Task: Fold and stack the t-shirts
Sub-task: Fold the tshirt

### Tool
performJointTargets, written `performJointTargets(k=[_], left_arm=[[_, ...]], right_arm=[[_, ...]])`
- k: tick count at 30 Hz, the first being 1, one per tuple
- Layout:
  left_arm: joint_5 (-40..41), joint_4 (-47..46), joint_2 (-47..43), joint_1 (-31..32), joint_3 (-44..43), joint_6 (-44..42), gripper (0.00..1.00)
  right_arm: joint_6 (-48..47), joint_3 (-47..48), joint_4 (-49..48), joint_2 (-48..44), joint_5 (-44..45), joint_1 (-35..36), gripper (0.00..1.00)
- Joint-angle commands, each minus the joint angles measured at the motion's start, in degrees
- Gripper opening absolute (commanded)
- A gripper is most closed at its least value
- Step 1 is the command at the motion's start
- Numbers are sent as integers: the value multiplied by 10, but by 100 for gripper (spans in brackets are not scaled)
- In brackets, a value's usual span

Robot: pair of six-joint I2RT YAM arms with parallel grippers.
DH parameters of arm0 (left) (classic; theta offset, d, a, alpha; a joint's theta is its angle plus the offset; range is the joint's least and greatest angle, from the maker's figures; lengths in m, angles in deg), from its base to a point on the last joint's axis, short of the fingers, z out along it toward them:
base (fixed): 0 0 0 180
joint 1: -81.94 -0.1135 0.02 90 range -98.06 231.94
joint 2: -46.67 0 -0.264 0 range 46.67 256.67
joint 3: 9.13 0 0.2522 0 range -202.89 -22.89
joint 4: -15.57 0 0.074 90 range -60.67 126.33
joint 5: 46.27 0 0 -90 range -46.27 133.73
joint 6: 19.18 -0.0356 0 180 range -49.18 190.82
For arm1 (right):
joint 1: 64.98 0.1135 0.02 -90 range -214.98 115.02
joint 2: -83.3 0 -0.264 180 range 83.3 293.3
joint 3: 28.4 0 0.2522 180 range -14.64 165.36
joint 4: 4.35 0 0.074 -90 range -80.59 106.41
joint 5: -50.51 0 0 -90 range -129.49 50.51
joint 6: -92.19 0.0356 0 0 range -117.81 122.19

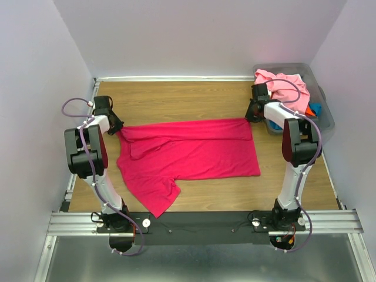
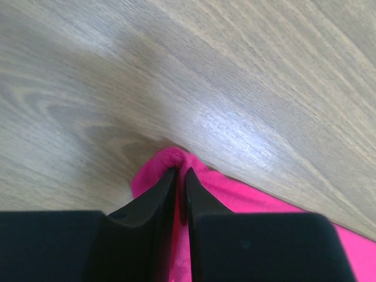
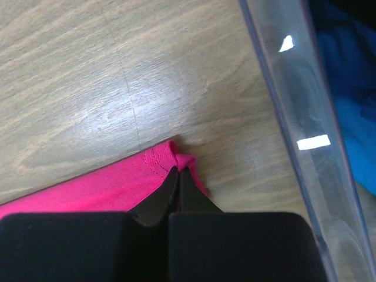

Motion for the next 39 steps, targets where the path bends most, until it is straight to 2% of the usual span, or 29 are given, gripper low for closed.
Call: performJointTargets(k=[1, 4, 6, 7, 8, 9, 11, 14, 19, 22, 23, 26, 28, 35, 36, 39], left_arm=[[26, -11, 14, -3, -7, -22, 25], [37, -13, -11, -1, 9, -23, 32], [44, -12, -37, -1, 18, -25, 38], [47, -10, -57, -1, 22, -26, 48], [47, -8, -67, -1, 26, -28, 49], [46, -7, -78, -2, 28, -29, 51], [51, 0, -110, 2, 38, -35, 69], [74, 12, -160, 14, 60, -45, 85], [113, 36, -247, 46, 103, -75, 86], [155, 68, -296, 115, 120, -95, 84], [169, 84, -313, 165, 128, -95, 79], [148, 114, -327, 220, 143, -82, 69], [126, 122, -324, 259, 149, -77, 59], [70, 139, -251, 329, 154, -69, 52], [67, 138, -244, 334, 151, -73, 46], [56, 141, -210, 356, 135, -85, 44]], right_arm=[[-8, 10, -1, 25, 41, -17, 1], [-18, 10, -1, 21, 33, -18, 7], [-28, 11, -1, 8, 20, -16, 21], [-34, 11, -1, 1, 11, -15, 26], [-37, 11, -1, -7, 7, -14, 35], [-41, 11, -1, -23, 3, -9, 40], [-54, 11, -1, -48, -4, 1, 48], [-73, 11, 0, -73, -8, 32, 52], [-102, 8, 0, -107, -11, 114, 53], [-98, 3, -2, -109, -31, 156, 53], [-95, 1, -2, -106, -39, 163, 53], [-81, -6, -2, -97, -52, 182, 53], [-74, -13, -3, -92, -58, 187, 53], [-72, -25, -7, -89, -82, 192, 53], [-71, -27, -8, -88, -82, 193, 53], [-68, -35, -11, -88, -83, 193, 52]])
